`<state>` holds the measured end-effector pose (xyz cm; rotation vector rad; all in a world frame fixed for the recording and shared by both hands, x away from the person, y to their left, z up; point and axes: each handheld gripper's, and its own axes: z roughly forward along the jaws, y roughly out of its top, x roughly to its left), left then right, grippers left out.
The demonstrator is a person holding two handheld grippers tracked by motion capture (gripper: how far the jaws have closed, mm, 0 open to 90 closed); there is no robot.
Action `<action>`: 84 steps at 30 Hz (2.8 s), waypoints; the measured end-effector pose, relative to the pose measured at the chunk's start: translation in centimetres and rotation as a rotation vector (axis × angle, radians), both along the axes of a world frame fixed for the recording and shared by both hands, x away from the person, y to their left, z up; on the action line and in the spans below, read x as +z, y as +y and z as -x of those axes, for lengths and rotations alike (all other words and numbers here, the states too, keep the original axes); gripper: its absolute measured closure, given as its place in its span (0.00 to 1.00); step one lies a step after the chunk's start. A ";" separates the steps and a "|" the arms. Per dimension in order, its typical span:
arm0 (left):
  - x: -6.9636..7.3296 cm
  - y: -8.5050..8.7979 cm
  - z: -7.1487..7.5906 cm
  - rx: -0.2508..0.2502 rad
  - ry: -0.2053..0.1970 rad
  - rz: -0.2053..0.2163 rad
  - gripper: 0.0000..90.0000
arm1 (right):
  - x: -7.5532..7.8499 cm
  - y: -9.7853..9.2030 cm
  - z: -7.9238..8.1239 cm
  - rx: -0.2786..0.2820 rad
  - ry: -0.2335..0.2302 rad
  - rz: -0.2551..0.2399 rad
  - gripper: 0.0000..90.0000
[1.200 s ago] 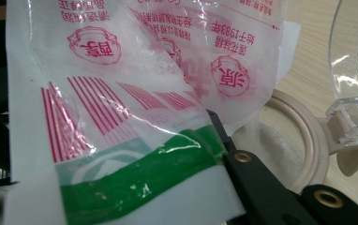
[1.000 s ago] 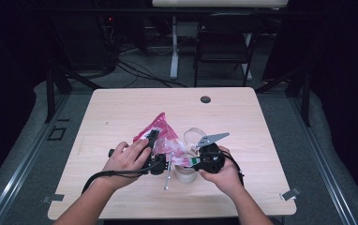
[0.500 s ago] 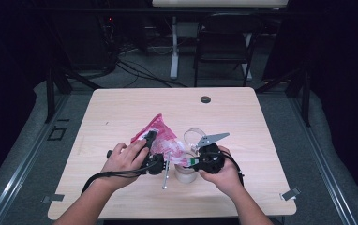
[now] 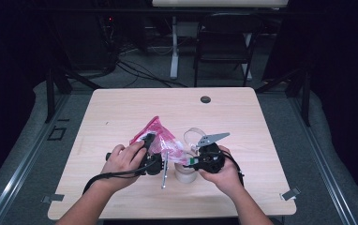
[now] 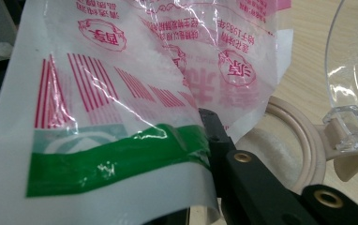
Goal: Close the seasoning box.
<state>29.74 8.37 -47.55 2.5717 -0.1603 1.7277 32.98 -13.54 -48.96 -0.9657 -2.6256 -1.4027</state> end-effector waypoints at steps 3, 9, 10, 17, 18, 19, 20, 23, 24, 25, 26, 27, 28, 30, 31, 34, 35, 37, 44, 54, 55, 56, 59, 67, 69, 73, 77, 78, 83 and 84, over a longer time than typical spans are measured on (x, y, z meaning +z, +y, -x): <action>-0.2 0.1 0.0 0.007 0.010 0.017 0.79 | 0.0 0.0 0.0 0.001 0.000 -0.001 1.00; -0.8 0.4 0.0 0.019 0.024 0.042 0.79 | 0.0 0.1 0.0 0.002 -0.003 -0.004 1.00; -0.9 0.5 0.0 0.021 0.027 0.054 0.79 | 0.0 0.1 0.0 -0.003 -0.005 -0.008 1.00; -1.5 0.8 0.0 0.037 0.046 0.109 0.79 | 0.0 0.3 0.1 0.004 -0.009 -0.002 1.00; -1.6 0.9 0.0 0.038 0.044 0.112 0.79 | 0.0 0.3 0.1 0.006 -0.011 0.000 1.00; -1.7 0.9 0.0 0.039 0.042 0.119 0.79 | 0.0 0.3 0.1 0.006 -0.012 0.000 1.00; -1.7 1.0 0.1 0.050 0.049 0.125 0.79 | 0.0 0.3 0.1 0.006 -0.012 0.000 1.00; -2.0 1.1 0.1 0.051 0.053 0.148 0.79 | -0.1 0.4 0.1 0.000 -0.013 0.000 1.00; -2.1 1.2 0.1 0.052 0.053 0.159 0.79 | -0.1 0.4 0.1 0.002 -0.014 0.003 1.00; -2.2 1.2 0.1 0.057 0.049 0.164 0.79 | -0.1 0.4 0.1 0.000 -0.011 0.003 1.00; -2.3 1.3 0.1 0.059 0.052 0.171 0.79 | -0.1 0.5 0.2 -0.001 -0.011 0.002 1.00; -2.3 1.3 0.2 0.068 0.053 0.175 0.80 | -0.1 0.5 0.2 0.000 -0.013 0.003 1.00; -2.4 1.3 0.2 0.069 0.057 0.183 0.80 | -0.1 0.6 0.2 -0.001 -0.013 0.005 1.00; -2.5 1.4 0.1 0.064 0.051 0.193 0.80 | -0.1 0.6 0.2 -0.003 -0.016 0.007 1.00; -2.6 1.4 0.2 0.068 0.052 0.194 0.80 | -0.1 0.6 0.2 -0.003 -0.016 0.010 1.00; -2.9 1.5 0.2 0.072 0.063 0.209 0.80 | -0.1 0.7 0.2 -0.003 -0.015 0.011 1.00; -2.9 1.6 0.2 0.070 0.060 0.215 0.80 | -0.1 0.7 0.2 -0.005 -0.017 0.012 1.00; -3.2 1.7 0.2 0.075 0.061 0.232 0.80 | -0.2 0.8 0.2 -0.002 -0.022 0.015 1.00; -3.9 1.9 0.1 0.085 0.083 0.267 0.80 | -0.3 1.0 0.2 0.000 -0.024 0.020 1.00; -5.3 2.6 0.0 0.093 0.151 0.332 0.79 | -0.3 1.4 0.4 0.003 -0.037 0.022 1.00; -5.3 2.7 0.0 0.102 0.157 0.312 0.79 | -0.2 1.4 0.4 0.003 -0.040 0.022 1.00; -5.4 2.7 -0.1 0.104 0.162 0.316 0.80 | -0.2 1.4 0.4 0.001 -0.041 0.021 1.00; -5.7 2.7 -0.1 0.113 0.177 0.315 0.80 | -0.2 1.5 0.5 -0.003 -0.048 0.014 1.00; -6.4 2.7 -0.1 0.118 0.210 0.330 0.80 | 0.0 1.4 0.5 0.003 -0.059 0.007 0.98; -6.5 2.8 -0.2 0.117 0.225 0.344 0.80 | 0.1 1.4 0.6 0.003 -0.061 -0.003 0.97; -6.9 3.1 -0.4 0.122 0.282 0.370 0.80 | 0.3 1.2 0.6 -0.002 -0.067 -0.025 0.93; -7.3 3.2 -0.6 0.125 0.311 0.437 0.80 | 0.4 1.0 0.5 -0.017 -0.067 -0.056 0.83; -7.3 3.3 -0.8 0.130 0.323 0.448 0.80 | 0.4 1.0 0.5 -0.017 -0.070 -0.067 0.81; -7.8 3.6 -1.2 0.143 0.376 0.505 0.80 | 0.6 1.0 0.6 -0.025 -0.097 -0.081 0.72; -7.8 3.7 -1.3 0.146 0.392 0.516 0.80 | 0.6 1.0 0.6 -0.028 -0.099 -0.082 0.71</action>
